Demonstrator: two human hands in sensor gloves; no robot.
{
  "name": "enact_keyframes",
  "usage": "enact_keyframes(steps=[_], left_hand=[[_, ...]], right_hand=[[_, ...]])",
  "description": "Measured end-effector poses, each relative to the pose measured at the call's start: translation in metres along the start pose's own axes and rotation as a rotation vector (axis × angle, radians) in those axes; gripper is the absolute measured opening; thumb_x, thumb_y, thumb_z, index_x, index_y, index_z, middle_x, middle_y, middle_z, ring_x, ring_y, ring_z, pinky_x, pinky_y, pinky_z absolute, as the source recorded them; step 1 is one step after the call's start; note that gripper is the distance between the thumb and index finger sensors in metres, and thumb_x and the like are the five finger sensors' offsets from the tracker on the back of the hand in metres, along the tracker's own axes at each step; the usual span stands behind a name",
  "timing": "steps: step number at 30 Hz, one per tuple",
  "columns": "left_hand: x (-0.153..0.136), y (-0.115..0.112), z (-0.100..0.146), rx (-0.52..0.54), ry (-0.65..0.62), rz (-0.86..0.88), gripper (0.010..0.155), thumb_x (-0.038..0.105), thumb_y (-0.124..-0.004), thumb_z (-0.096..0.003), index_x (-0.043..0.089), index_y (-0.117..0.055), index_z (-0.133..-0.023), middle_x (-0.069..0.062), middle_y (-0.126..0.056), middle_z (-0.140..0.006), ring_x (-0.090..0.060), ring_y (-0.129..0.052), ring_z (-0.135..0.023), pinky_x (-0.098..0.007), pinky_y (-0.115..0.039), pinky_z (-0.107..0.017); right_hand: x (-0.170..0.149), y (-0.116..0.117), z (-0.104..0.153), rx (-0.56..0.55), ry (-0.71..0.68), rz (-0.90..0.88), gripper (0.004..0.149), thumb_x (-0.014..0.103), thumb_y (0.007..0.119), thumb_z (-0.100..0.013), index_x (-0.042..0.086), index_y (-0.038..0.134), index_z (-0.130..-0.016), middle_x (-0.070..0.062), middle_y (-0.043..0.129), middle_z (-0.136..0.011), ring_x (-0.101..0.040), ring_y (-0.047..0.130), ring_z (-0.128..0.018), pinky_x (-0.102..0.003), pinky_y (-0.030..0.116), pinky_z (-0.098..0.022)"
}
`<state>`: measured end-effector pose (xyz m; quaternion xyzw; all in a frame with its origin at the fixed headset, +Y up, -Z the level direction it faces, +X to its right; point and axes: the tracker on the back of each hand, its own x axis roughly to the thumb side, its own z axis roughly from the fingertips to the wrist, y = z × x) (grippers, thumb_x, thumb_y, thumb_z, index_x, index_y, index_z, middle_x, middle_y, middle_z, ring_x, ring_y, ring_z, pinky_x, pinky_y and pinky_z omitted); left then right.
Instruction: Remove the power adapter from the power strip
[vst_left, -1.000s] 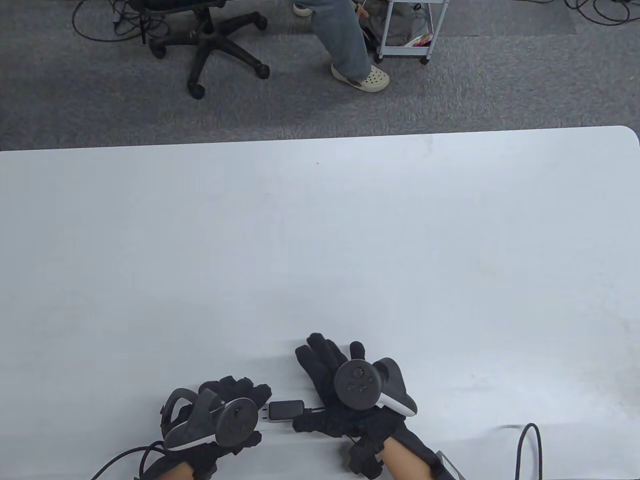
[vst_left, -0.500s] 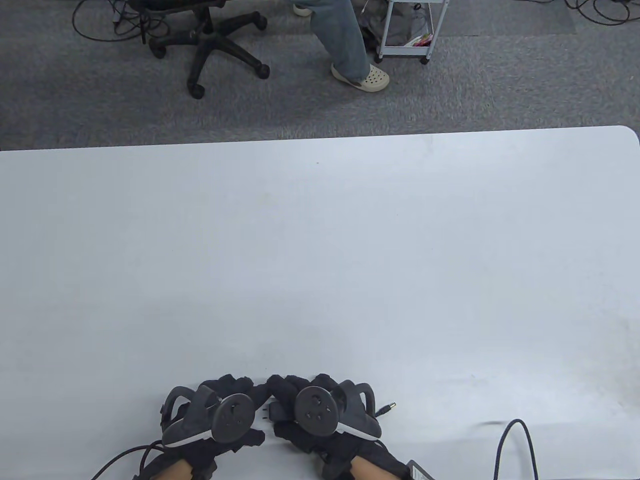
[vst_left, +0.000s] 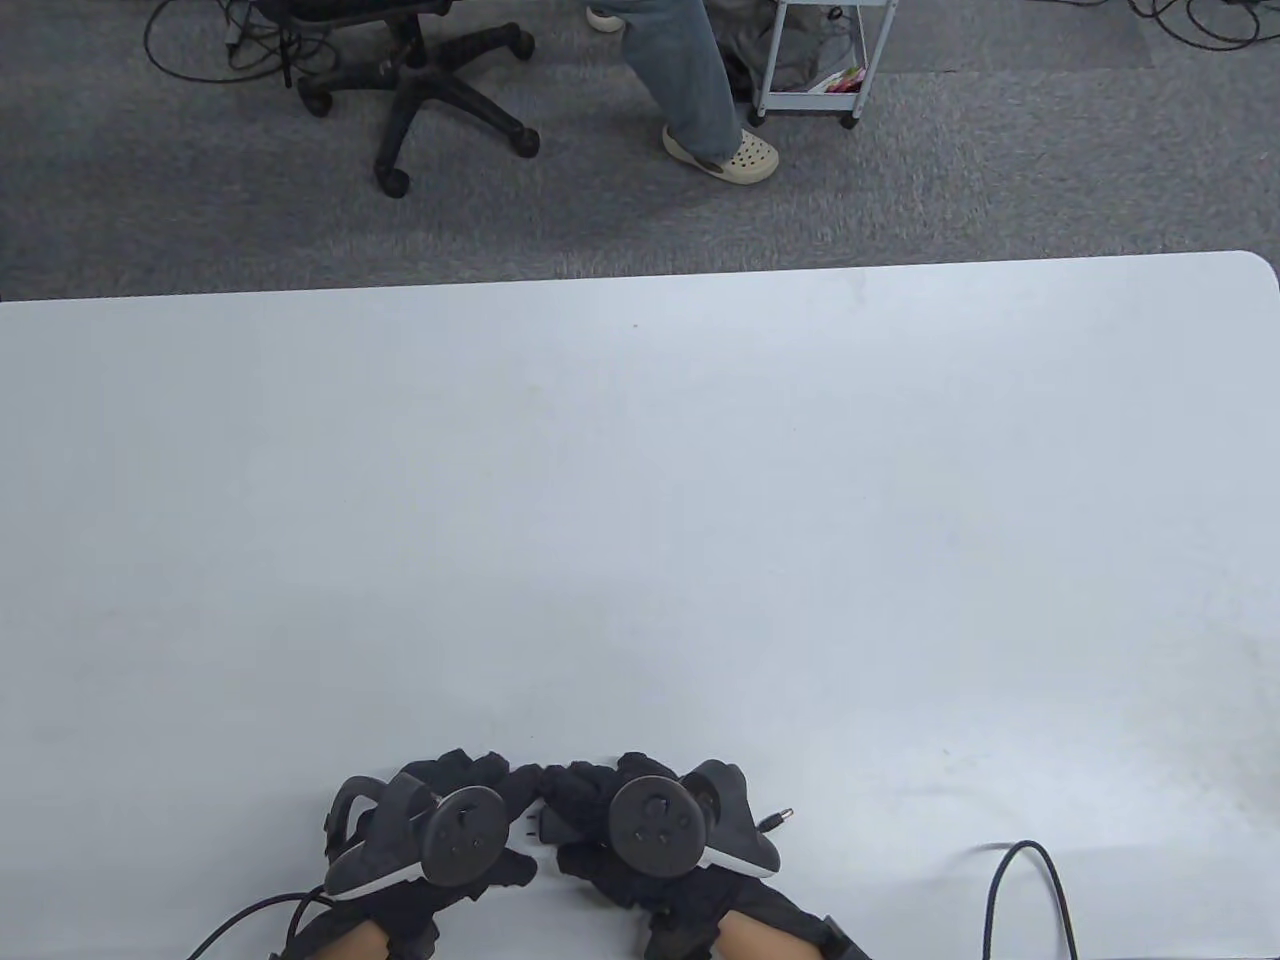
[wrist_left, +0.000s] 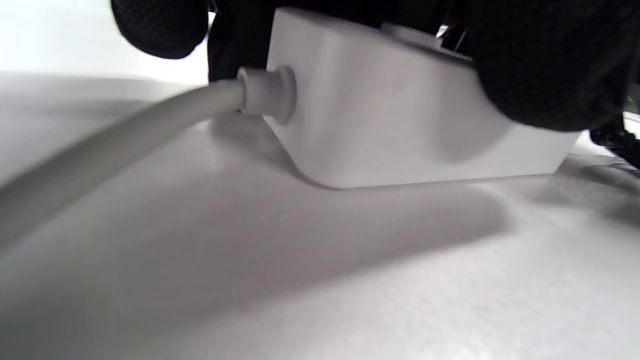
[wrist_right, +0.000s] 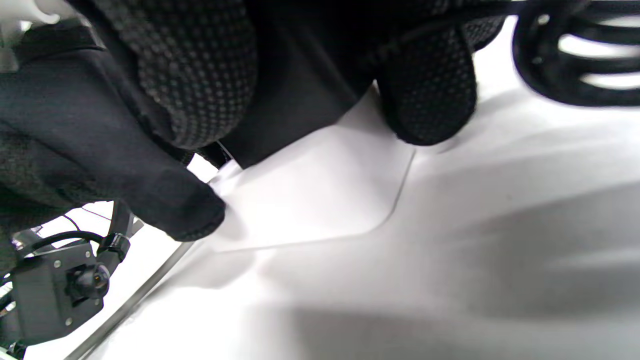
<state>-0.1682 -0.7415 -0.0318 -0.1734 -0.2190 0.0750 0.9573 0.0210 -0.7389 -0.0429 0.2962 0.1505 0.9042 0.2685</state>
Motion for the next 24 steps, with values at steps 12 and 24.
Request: enact_keyframes(steps=[12,24], left_hand=[[-0.003,0.000,-0.002,-0.035,-0.003,0.009,0.081,0.058,-0.089,-0.0273,0.027,-0.071,-0.100,-0.006,-0.080,-0.099,-0.036,-0.083,-0.078,-0.055,-0.065,-0.063],[-0.002,0.000,-0.004,-0.047,-0.013,0.004,0.081,0.060,-0.089,-0.0270,0.028,-0.071,-0.100,-0.005,-0.079,-0.099,-0.035,-0.083,-0.077,-0.055,-0.065,-0.064]], right_hand=[[-0.002,-0.003,-0.003,-0.032,-0.041,-0.057,0.061,0.042,0.088,-0.033,0.017,0.072,-0.086,-0.016,0.082,-0.080,-0.035,0.094,-0.048,-0.049,0.069,-0.063],[0.001,-0.062,0.024,-0.351,-0.111,-0.279,0.061,0.042,0.089,-0.031,0.015,0.075,-0.083,-0.017,0.086,-0.074,-0.033,0.096,-0.043,-0.048,0.072,-0.060]])
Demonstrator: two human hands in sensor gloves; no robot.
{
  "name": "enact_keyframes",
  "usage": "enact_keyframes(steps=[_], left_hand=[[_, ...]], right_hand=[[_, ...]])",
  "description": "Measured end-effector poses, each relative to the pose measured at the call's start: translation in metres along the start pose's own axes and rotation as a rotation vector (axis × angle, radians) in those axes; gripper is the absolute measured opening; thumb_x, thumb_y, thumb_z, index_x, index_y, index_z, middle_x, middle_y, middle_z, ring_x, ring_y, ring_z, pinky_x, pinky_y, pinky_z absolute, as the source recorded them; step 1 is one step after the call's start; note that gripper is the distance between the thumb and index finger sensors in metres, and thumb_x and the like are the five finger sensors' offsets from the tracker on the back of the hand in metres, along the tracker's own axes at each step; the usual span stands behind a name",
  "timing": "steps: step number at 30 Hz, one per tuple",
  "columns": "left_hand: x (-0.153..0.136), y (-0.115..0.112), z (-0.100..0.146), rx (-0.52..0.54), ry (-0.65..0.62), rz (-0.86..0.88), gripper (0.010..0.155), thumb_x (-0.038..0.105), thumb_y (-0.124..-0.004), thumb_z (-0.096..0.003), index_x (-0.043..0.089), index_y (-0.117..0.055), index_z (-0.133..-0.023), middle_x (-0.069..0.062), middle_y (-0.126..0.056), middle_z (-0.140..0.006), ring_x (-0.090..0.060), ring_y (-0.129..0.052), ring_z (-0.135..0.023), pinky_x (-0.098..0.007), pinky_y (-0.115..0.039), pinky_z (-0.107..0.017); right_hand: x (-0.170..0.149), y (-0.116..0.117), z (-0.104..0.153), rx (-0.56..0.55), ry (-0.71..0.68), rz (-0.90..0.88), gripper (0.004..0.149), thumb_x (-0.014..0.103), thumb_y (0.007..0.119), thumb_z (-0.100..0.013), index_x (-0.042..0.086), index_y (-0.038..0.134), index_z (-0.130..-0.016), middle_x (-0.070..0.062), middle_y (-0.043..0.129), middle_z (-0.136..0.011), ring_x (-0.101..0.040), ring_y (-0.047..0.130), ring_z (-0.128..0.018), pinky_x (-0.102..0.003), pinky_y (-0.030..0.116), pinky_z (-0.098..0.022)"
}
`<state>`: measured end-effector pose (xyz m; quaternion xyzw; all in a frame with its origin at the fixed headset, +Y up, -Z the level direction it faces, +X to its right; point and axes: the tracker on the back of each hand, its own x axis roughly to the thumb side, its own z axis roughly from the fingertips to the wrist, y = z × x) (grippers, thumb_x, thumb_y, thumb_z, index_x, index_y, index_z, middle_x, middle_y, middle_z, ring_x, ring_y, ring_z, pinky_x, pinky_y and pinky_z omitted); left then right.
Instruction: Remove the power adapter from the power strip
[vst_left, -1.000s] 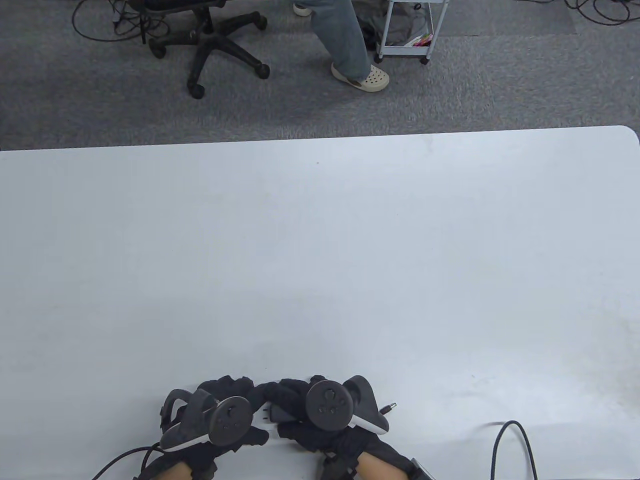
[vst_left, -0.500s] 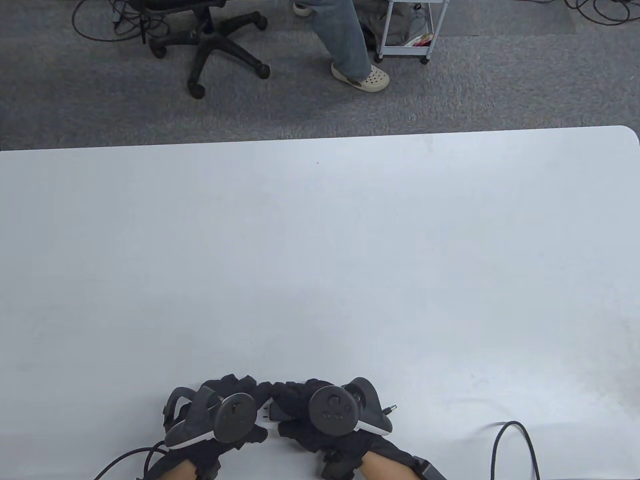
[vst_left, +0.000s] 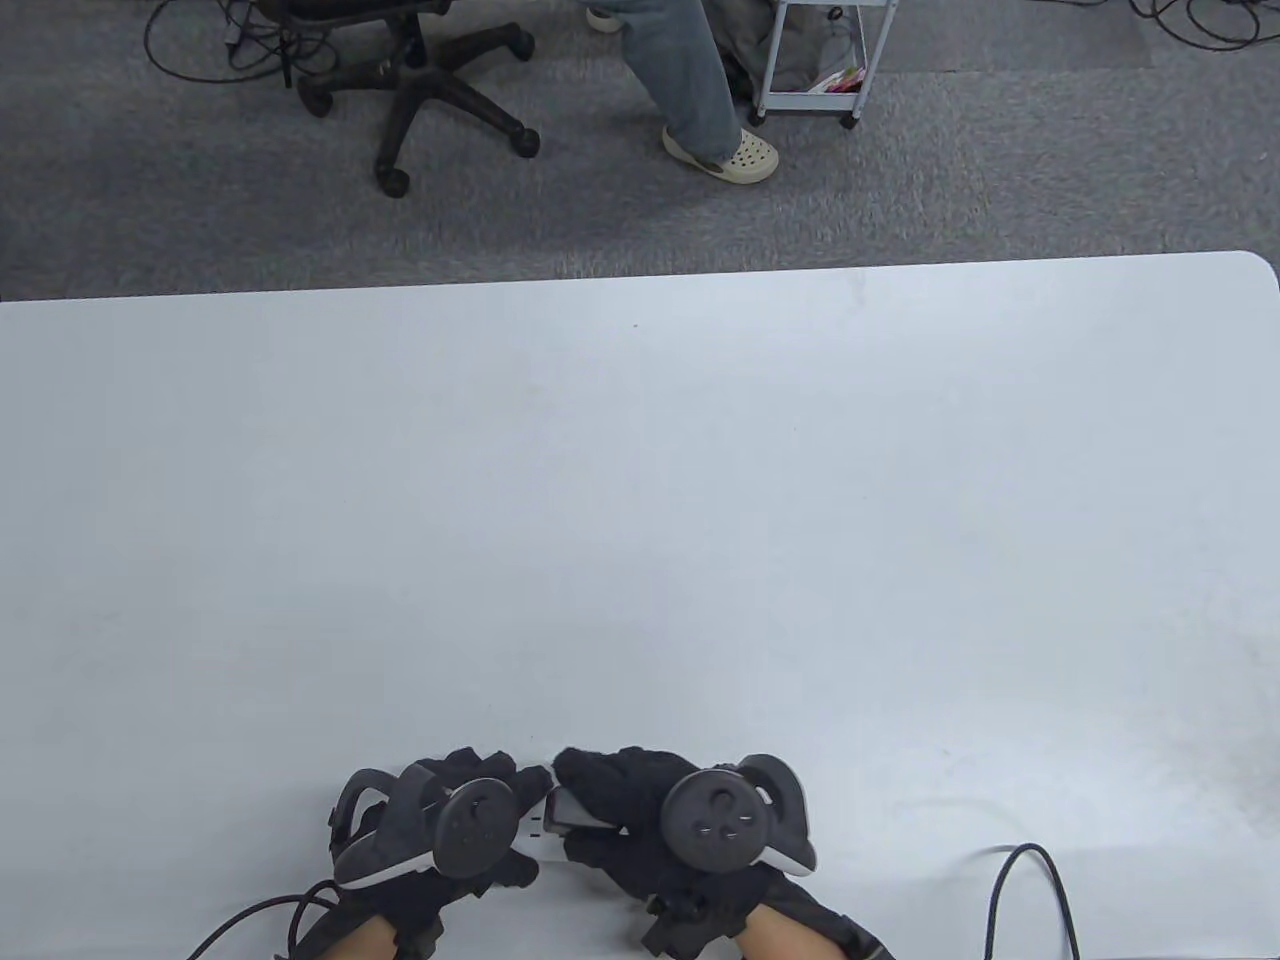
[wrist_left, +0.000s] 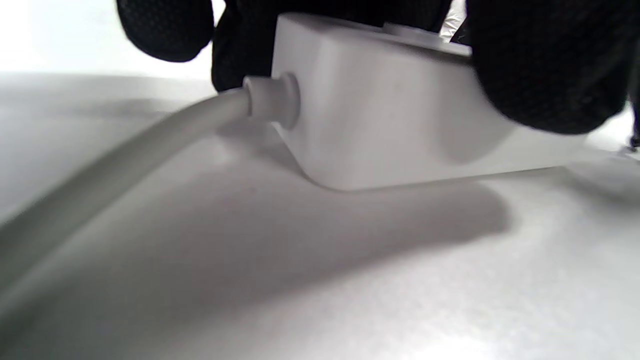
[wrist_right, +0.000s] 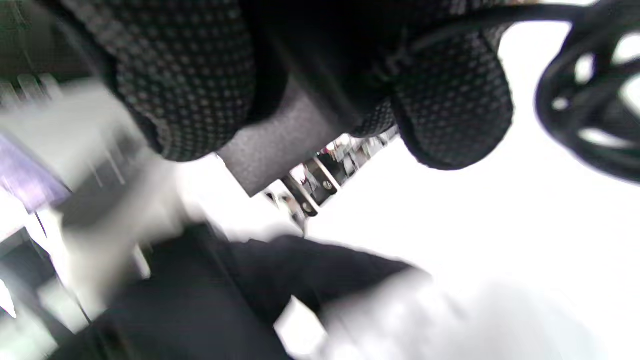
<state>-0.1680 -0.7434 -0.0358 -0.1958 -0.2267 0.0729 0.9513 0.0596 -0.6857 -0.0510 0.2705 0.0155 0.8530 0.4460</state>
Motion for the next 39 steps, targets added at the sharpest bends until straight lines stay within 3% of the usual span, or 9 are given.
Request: enact_keyframes(steps=[4,7,11,18,23,33,39], left_hand=[[0.001,0.000,0.000,-0.005,0.002,0.000,0.081,0.059,-0.089,-0.0274,0.028,-0.071,-0.100,-0.006,-0.079,-0.099,-0.036,-0.082,-0.077,-0.055,-0.064,-0.064],[-0.001,-0.001,0.000,0.000,-0.003,0.005,0.081,0.060,-0.088,-0.0281,0.028,-0.070,-0.101,-0.006,-0.078,-0.100,-0.035,-0.082,-0.077,-0.054,-0.065,-0.064],[-0.001,-0.001,0.000,-0.003,0.004,0.006,0.081,0.060,-0.088,-0.0283,0.028,-0.070,-0.101,-0.006,-0.078,-0.099,-0.035,-0.082,-0.077,-0.053,-0.065,-0.064],[-0.002,-0.001,0.001,0.002,0.002,0.009,0.081,0.060,-0.088,-0.0284,0.028,-0.070,-0.101,-0.005,-0.078,-0.099,-0.035,-0.082,-0.077,-0.053,-0.065,-0.064],[-0.003,-0.001,0.001,0.001,-0.003,0.019,0.082,0.061,-0.087,-0.0286,0.028,-0.069,-0.101,-0.005,-0.077,-0.100,-0.035,-0.081,-0.077,-0.052,-0.066,-0.064],[-0.003,-0.001,0.001,0.004,-0.003,0.018,0.081,0.061,-0.087,-0.0289,0.028,-0.069,-0.101,-0.005,-0.077,-0.100,-0.035,-0.081,-0.077,-0.052,-0.066,-0.063],[-0.003,-0.001,0.001,0.006,-0.004,0.020,0.081,0.061,-0.087,-0.0290,0.028,-0.069,-0.101,-0.005,-0.077,-0.100,-0.035,-0.081,-0.077,-0.052,-0.066,-0.063]], right_hand=[[-0.007,-0.032,0.008,-0.057,0.068,0.067,0.062,0.041,0.089,-0.032,0.015,0.074,-0.086,-0.017,0.085,-0.077,-0.035,0.094,-0.046,-0.052,0.069,-0.062],[-0.020,-0.037,0.009,-0.027,0.182,0.150,0.064,0.039,0.088,-0.035,0.015,0.070,-0.091,-0.017,0.084,-0.082,-0.038,0.093,-0.050,-0.054,0.066,-0.064],[-0.032,-0.023,0.006,0.068,0.280,0.256,0.066,0.034,0.084,-0.039,0.019,0.060,-0.099,-0.017,0.072,-0.095,-0.041,0.090,-0.057,-0.056,0.061,-0.067],[-0.048,-0.001,0.000,0.204,0.379,0.302,0.067,0.030,0.076,-0.043,0.021,0.049,-0.103,-0.017,0.055,-0.106,-0.043,0.087,-0.065,-0.058,0.057,-0.069],[-0.059,0.005,0.000,0.299,0.470,0.294,0.063,0.031,0.071,-0.046,0.020,0.049,-0.103,-0.019,0.058,-0.104,-0.041,0.089,-0.064,-0.058,0.060,-0.067],[-0.076,0.006,0.003,0.050,0.610,0.455,0.058,0.039,0.072,-0.044,0.019,0.061,-0.098,-0.019,0.072,-0.096,-0.021,0.095,-0.044,-0.049,0.071,-0.058],[-0.074,0.011,0.002,0.044,0.613,0.519,0.055,0.038,0.072,-0.044,0.022,0.064,-0.096,-0.016,0.073,-0.095,-0.020,0.093,-0.043,-0.050,0.070,-0.059]])
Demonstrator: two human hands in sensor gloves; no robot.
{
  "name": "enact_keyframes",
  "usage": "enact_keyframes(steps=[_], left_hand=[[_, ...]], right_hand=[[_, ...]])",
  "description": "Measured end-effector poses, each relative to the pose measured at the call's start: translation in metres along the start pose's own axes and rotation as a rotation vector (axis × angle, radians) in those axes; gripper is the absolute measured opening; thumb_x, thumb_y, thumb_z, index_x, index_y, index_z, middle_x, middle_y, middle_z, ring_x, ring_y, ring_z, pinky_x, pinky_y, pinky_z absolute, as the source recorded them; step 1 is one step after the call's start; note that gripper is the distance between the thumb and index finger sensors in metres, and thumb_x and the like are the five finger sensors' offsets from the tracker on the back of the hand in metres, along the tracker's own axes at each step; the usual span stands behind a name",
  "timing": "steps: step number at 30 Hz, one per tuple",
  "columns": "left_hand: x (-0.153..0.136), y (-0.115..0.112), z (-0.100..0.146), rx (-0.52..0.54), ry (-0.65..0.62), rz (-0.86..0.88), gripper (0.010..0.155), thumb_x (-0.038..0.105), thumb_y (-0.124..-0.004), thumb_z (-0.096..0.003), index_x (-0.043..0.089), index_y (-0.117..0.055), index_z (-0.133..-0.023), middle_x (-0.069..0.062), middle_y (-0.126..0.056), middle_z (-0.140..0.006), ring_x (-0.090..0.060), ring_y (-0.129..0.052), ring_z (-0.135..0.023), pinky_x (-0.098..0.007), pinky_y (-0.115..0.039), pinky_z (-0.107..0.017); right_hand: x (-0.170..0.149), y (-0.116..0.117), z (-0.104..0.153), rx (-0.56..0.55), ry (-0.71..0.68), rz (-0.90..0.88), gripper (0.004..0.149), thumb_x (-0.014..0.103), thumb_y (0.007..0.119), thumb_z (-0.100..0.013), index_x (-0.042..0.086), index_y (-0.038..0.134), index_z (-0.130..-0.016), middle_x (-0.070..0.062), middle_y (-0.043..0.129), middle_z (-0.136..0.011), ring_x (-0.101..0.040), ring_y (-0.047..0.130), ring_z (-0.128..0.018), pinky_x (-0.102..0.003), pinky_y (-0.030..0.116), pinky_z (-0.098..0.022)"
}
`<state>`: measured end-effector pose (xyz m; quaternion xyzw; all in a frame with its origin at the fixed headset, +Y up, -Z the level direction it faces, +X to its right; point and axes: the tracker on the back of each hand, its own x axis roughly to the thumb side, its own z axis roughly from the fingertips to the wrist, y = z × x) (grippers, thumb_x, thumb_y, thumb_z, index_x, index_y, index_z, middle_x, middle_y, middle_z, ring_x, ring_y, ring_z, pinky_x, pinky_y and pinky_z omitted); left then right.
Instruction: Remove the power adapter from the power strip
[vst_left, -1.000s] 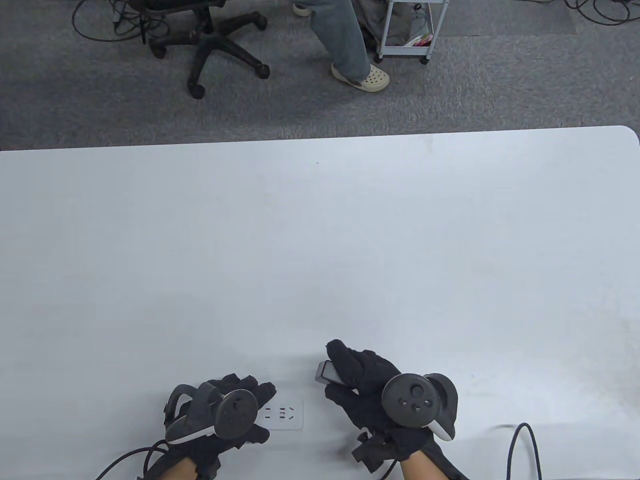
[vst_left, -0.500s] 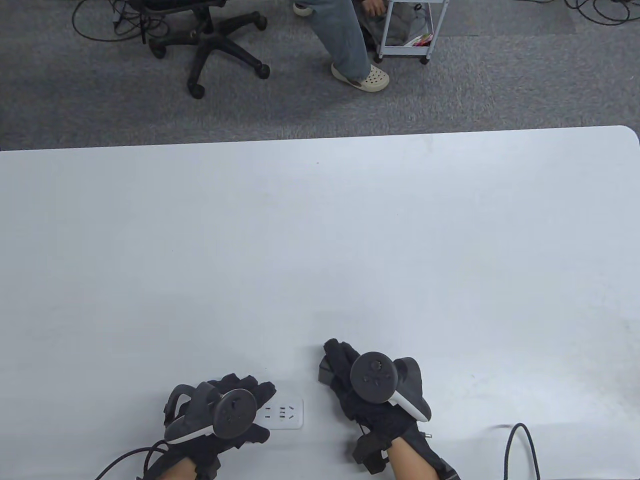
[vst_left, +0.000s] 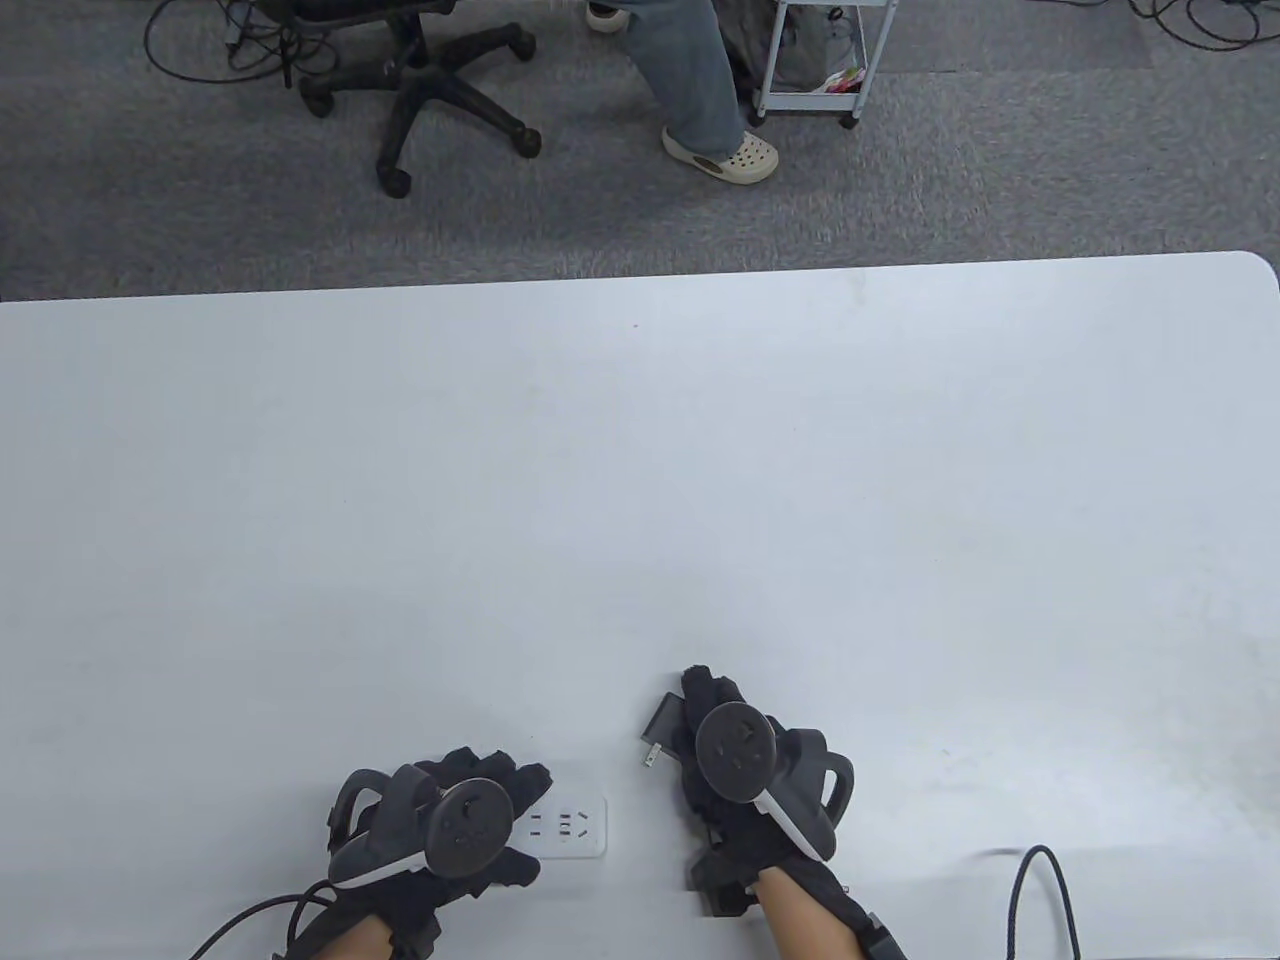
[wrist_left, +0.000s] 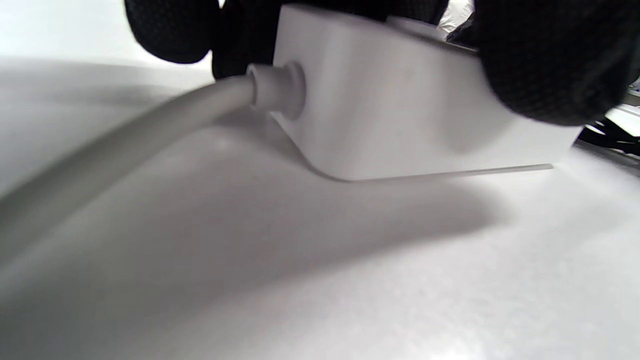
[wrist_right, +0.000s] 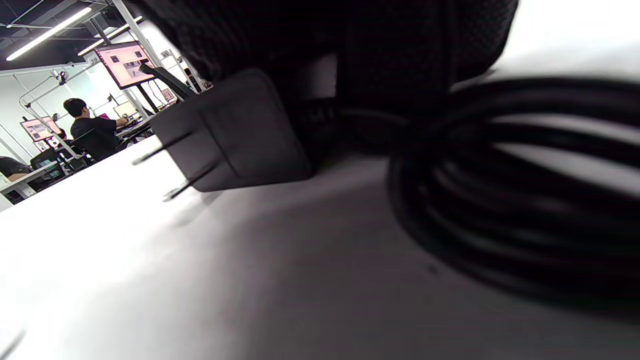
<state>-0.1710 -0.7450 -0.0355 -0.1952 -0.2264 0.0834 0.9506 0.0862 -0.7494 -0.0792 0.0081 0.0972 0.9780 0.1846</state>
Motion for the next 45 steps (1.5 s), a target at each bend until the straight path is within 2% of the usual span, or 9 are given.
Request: enact_keyframes(steps=[5,10,13,18,24,26,32,39,45], left_hand=[[0.001,-0.001,0.001,0.008,0.002,-0.024,0.081,0.063,-0.085,-0.0305,0.027,-0.068,-0.102,-0.005,-0.077,-0.100,-0.034,-0.081,-0.077,-0.051,-0.066,-0.063],[0.003,-0.001,0.002,0.009,0.005,-0.038,0.082,0.064,-0.084,-0.0315,0.027,-0.067,-0.103,-0.006,-0.076,-0.101,-0.035,-0.081,-0.078,-0.052,-0.066,-0.064],[0.004,-0.002,0.005,0.021,0.003,-0.065,0.082,0.064,-0.082,-0.0335,0.026,-0.065,-0.104,-0.007,-0.076,-0.102,-0.034,-0.082,-0.079,-0.054,-0.064,-0.065],[-0.002,0.007,0.016,0.126,0.024,-0.040,0.080,0.067,-0.074,-0.0370,0.028,-0.063,-0.105,-0.006,-0.074,-0.108,-0.035,-0.081,-0.089,-0.059,-0.063,-0.067],[-0.007,0.017,0.025,0.322,0.130,-0.091,0.087,0.069,-0.073,-0.0364,0.029,-0.051,-0.111,-0.008,-0.061,-0.116,-0.038,-0.070,-0.101,-0.063,-0.057,-0.070],[-0.009,0.019,0.027,0.352,0.170,-0.122,0.090,0.070,-0.073,-0.0355,0.031,-0.047,-0.112,-0.009,-0.055,-0.119,-0.040,-0.063,-0.105,-0.065,-0.053,-0.071],[-0.020,0.021,0.029,0.353,0.253,-0.123,0.094,0.073,-0.071,-0.0348,0.034,-0.037,-0.114,-0.009,-0.036,-0.125,-0.045,-0.046,-0.113,-0.070,-0.046,-0.073],[-0.051,0.016,0.029,0.303,0.366,-0.080,0.096,0.074,-0.069,-0.0357,0.035,-0.031,-0.114,-0.010,-0.025,-0.126,-0.047,-0.038,-0.115,-0.070,-0.044,-0.074],[-0.055,0.014,0.027,0.283,0.389,-0.075,0.096,0.075,-0.068,-0.0360,0.035,-0.030,-0.114,-0.010,-0.022,-0.126,-0.047,-0.036,-0.115,-0.070,-0.044,-0.074]], right_hand=[[-0.001,-0.004,0.000,-0.003,-0.021,-0.036,0.055,0.039,0.075,-0.043,0.023,0.065,-0.095,-0.017,0.074,-0.095,-0.021,0.095,-0.043,-0.050,0.071,-0.058],[0.009,-0.022,0.011,-0.166,-0.139,-0.089,0.052,0.039,0.078,-0.041,0.023,0.072,-0.091,-0.016,0.081,-0.088,-0.026,0.096,-0.045,-0.051,0.071,-0.058],[0.015,-0.027,0.017,-0.185,-0.203,-0.098,0.053,0.040,0.078,-0.041,0.023,0.071,-0.091,-0.016,0.080,-0.089,-0.027,0.096,-0.049,-0.052,0.069,-0.060],[0.010,-0.026,0.028,-0.159,-0.272,0.010,0.062,0.037,0.080,-0.040,0.029,0.060,-0.098,-0.011,0.069,-0.102,-0.033,0.085,-0.077,-0.057,0.058,-0.069],[-0.015,-0.026,0.026,-0.105,-0.222,0.004,0.082,0.050,0.083,-0.035,0.040,0.038,-0.102,-0.003,0.034,-0.116,-0.032,0.050,-0.106,-0.063,0.026,-0.077],[-0.023,-0.027,0.024,-0.086,-0.205,-0.003,0.083,0.053,0.082,-0.034,0.040,0.037,-0.103,-0.002,0.034,-0.117,-0.032,0.046,-0.108,-0.064,0.020,-0.077],[-0.029,-0.021,0.022,-0.044,-0.143,0.040,0.090,0.062,0.079,-0.031,0.051,0.022,-0.099,0.006,0.011,-0.117,-0.025,0.010,-0.114,-0.061,0.003,-0.074],[-0.033,-0.012,0.017,0.077,-0.042,0.079,0.093,0.067,0.076,-0.031,0.051,0.010,-0.094,0.007,-0.007,-0.110,-0.021,-0.004,-0.107,-0.058,-0.005,-0.071],[-0.041,-0.010,0.012,0.111,-0.007,0.065,0.093,0.068,0.074,-0.031,0.051,0.006,-0.093,0.008,-0.010,-0.108,-0.019,-0.007,-0.106,-0.058,-0.005,-0.071]])
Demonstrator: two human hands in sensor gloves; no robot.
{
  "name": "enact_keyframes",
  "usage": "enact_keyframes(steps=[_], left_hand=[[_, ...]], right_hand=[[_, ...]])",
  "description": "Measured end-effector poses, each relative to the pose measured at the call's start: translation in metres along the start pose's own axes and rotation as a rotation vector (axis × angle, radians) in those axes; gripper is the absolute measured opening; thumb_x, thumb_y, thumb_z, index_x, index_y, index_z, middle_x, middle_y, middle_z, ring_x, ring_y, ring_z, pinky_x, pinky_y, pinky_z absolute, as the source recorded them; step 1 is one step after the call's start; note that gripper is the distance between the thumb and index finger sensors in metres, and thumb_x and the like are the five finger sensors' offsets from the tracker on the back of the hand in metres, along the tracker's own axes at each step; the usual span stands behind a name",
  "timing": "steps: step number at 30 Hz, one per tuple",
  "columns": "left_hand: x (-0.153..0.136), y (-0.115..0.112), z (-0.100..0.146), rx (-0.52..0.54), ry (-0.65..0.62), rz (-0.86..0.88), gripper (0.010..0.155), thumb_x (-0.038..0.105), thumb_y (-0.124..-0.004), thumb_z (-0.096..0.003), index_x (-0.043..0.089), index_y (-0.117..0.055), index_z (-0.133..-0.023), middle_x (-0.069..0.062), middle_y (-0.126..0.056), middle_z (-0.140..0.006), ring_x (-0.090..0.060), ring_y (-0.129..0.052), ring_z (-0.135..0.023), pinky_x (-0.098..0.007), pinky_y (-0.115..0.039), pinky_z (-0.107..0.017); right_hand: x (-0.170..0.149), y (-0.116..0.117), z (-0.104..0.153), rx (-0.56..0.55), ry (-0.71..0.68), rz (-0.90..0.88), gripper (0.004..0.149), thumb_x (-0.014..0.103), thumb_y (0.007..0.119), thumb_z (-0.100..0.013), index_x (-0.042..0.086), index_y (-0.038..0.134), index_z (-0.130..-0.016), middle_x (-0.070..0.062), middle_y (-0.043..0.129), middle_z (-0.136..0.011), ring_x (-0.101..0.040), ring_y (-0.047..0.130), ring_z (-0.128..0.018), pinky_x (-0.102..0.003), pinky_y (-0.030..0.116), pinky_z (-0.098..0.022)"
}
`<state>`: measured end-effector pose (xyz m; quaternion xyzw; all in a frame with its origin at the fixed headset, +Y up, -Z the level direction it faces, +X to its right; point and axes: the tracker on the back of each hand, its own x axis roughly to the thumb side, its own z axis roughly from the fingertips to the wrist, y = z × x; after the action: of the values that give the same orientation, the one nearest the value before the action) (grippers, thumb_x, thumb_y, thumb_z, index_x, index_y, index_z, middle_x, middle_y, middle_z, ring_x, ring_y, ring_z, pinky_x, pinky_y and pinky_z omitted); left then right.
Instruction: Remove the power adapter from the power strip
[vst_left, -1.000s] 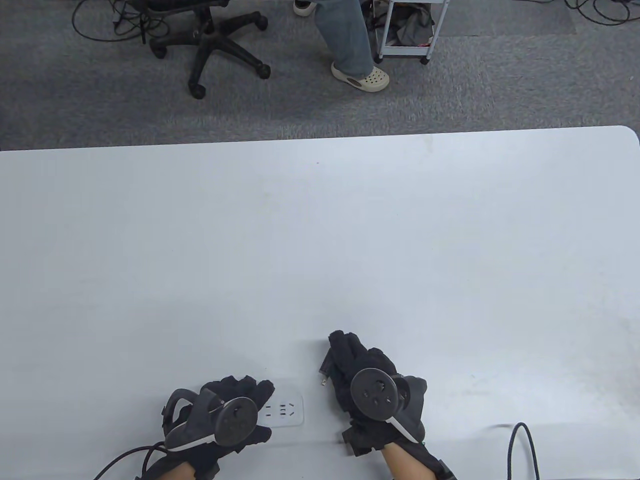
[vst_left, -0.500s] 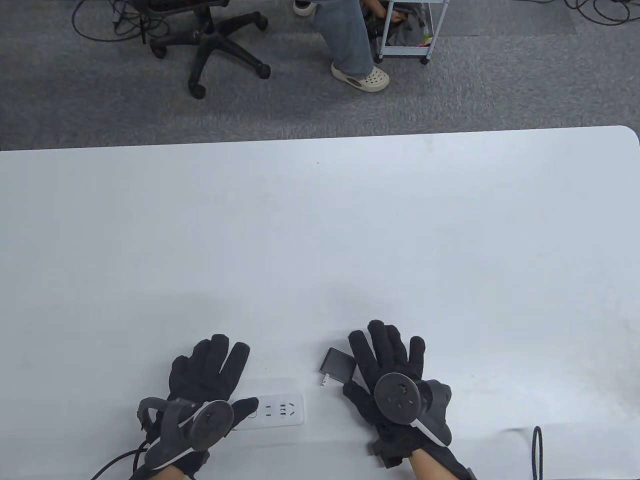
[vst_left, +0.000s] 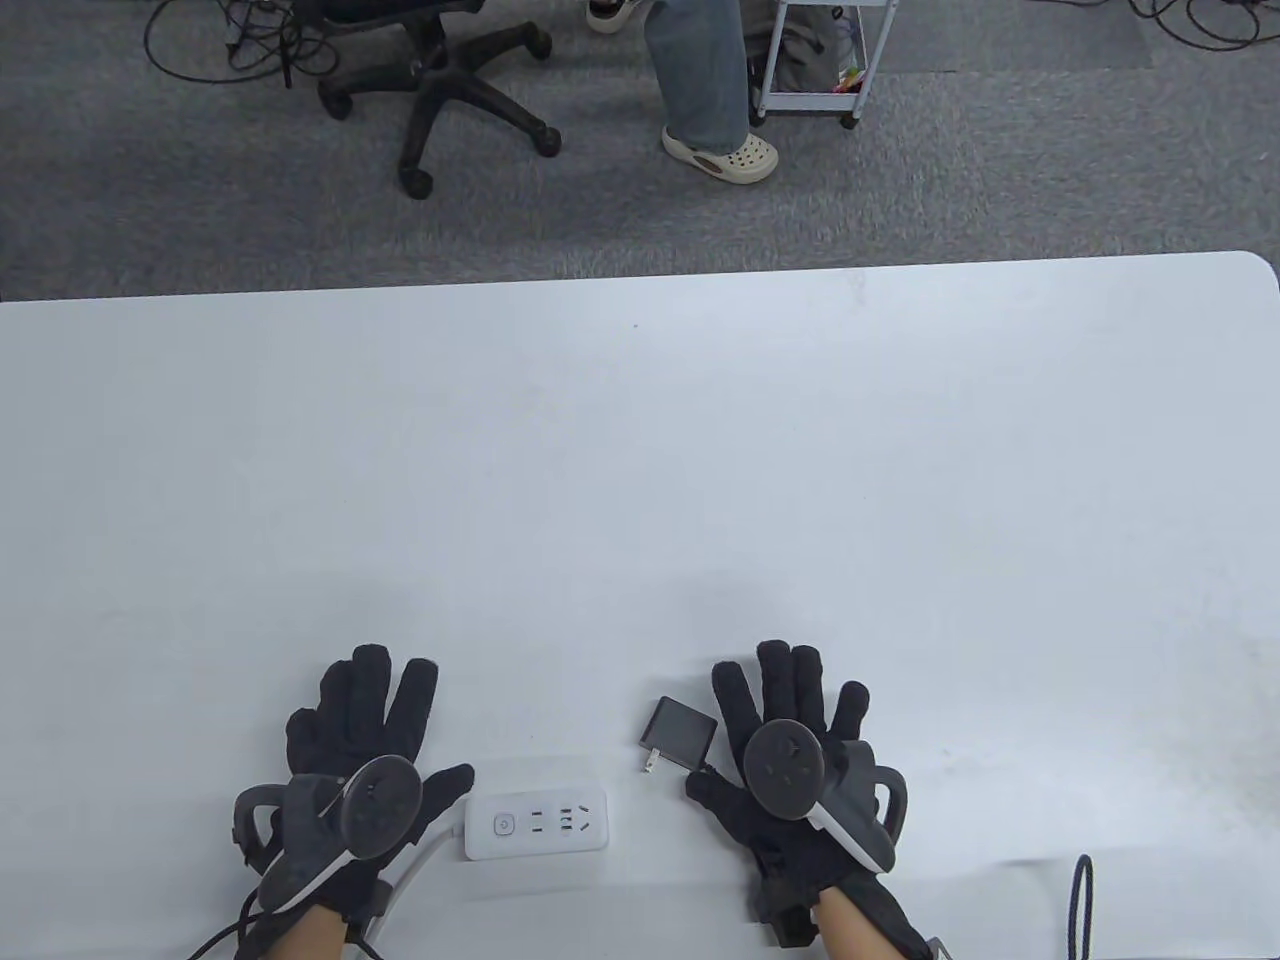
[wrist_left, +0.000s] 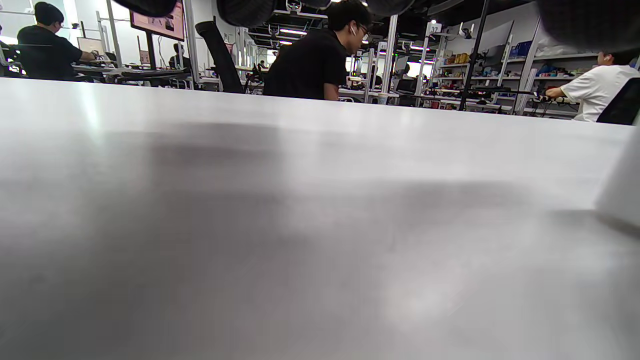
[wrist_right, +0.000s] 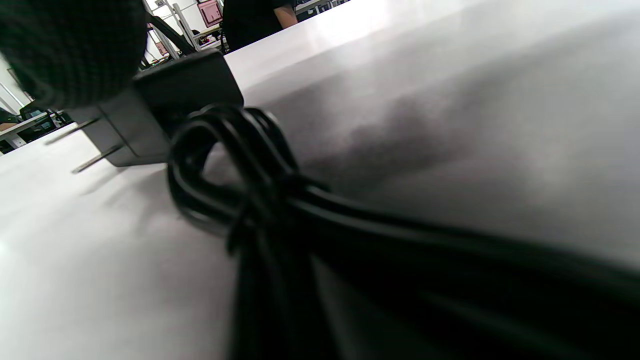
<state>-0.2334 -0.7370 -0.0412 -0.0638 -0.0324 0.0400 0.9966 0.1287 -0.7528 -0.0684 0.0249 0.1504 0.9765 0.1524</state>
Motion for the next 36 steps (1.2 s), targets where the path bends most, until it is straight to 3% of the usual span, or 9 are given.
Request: enact_keyframes(steps=[36], left_hand=[[0.0043,-0.0011,0.0010,-0.032,-0.052,0.048,0.095,0.074,-0.068,-0.0370,0.035,-0.029,-0.114,-0.010,-0.022,-0.126,-0.047,-0.036,-0.115,-0.071,-0.043,-0.073]], right_hand=[[-0.0031,0.0017,-0.0014,0.041,-0.007,-0.086,0.091,0.068,0.071,-0.034,0.050,0.003,-0.091,0.006,-0.010,-0.108,-0.020,-0.007,-0.106,-0.058,-0.003,-0.071]])
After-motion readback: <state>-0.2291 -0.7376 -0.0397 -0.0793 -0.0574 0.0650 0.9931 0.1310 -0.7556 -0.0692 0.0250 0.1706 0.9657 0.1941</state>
